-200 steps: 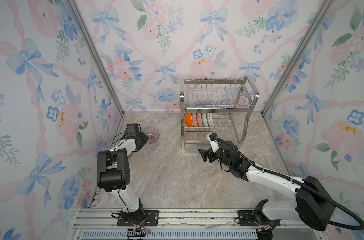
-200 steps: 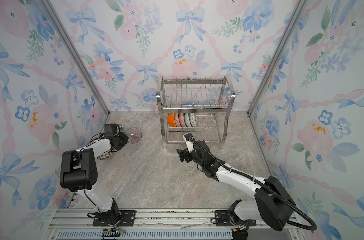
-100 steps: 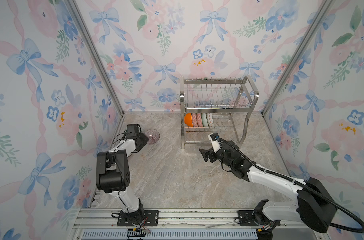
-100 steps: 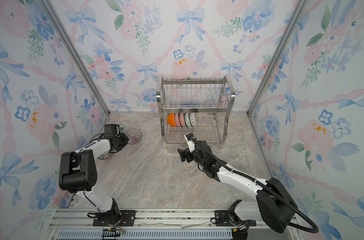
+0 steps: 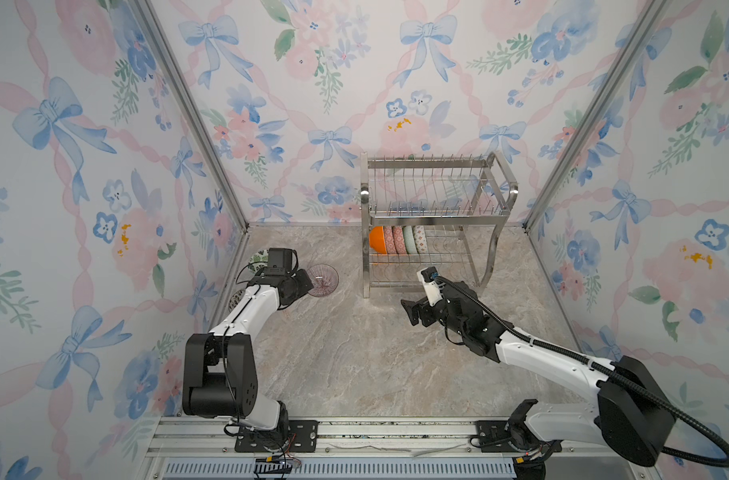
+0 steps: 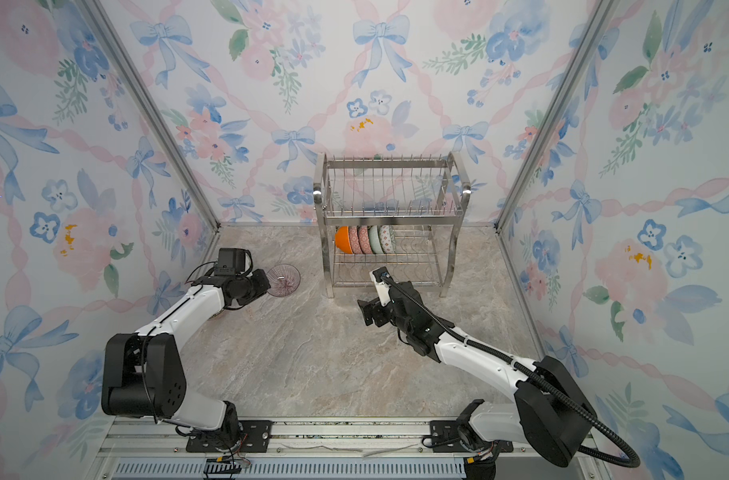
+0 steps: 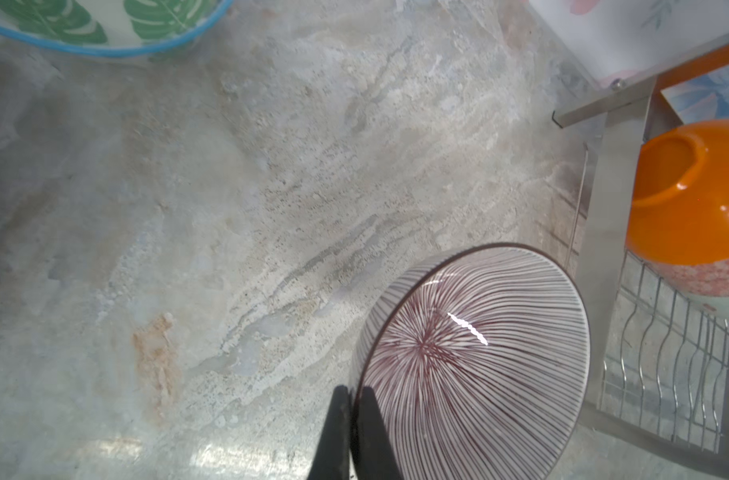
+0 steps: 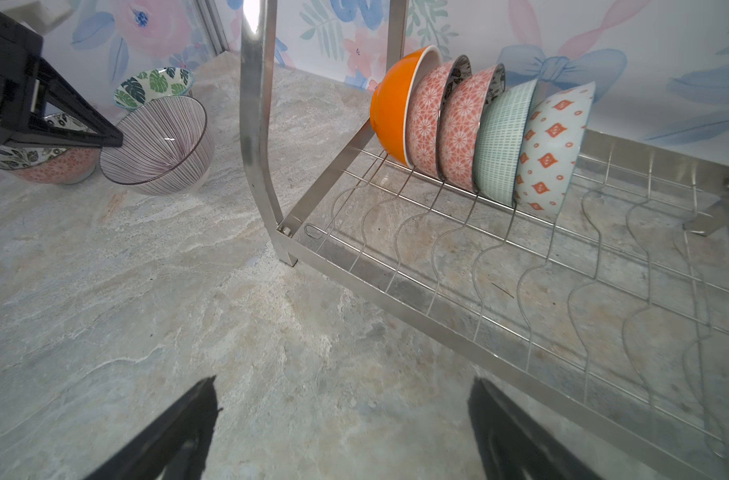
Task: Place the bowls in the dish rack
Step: 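Drag the purple-striped bowl with the left gripper toward the right gripper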
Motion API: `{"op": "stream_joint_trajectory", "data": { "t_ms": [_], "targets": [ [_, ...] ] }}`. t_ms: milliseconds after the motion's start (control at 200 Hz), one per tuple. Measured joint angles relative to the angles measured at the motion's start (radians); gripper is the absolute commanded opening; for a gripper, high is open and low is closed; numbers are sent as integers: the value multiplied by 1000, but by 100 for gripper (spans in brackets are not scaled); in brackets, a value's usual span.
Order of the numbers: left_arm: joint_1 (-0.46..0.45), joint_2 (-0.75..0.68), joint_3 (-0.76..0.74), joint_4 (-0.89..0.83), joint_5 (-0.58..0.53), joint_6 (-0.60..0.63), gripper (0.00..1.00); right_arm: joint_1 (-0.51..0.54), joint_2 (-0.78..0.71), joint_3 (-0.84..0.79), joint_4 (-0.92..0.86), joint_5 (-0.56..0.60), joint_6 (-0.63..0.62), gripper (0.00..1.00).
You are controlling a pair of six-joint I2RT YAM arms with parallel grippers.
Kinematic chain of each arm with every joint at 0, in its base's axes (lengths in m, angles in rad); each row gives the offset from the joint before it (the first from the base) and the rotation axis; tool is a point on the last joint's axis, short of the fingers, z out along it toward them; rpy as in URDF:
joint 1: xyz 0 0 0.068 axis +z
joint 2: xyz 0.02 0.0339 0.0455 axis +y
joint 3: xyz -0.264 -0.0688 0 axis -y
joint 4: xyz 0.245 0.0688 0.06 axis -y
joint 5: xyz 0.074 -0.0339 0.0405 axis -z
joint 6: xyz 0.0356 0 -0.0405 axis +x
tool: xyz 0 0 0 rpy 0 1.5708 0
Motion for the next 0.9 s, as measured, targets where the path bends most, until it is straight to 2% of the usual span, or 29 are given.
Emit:
{"op": "stream_joint_trajectory", "data": {
  "t_ms": [175, 435, 635, 900],
  "targets": [
    [-114, -74, -74, -49, -22, 31, 0, 0, -37, 16, -82, 62, -35, 96],
    [-373, -79, -118, -103, -34, 19, 0, -7, -109, 16, -162, 109, -51, 97],
    [-525, 42, 16, -108, -43, -8, 0, -12, -113, 19, -240, 124, -47, 96],
    [-633, 241, 225, -94, -56, -16, 0, -22, -130, 58, -363, 113, -25, 96]
  ]
}}
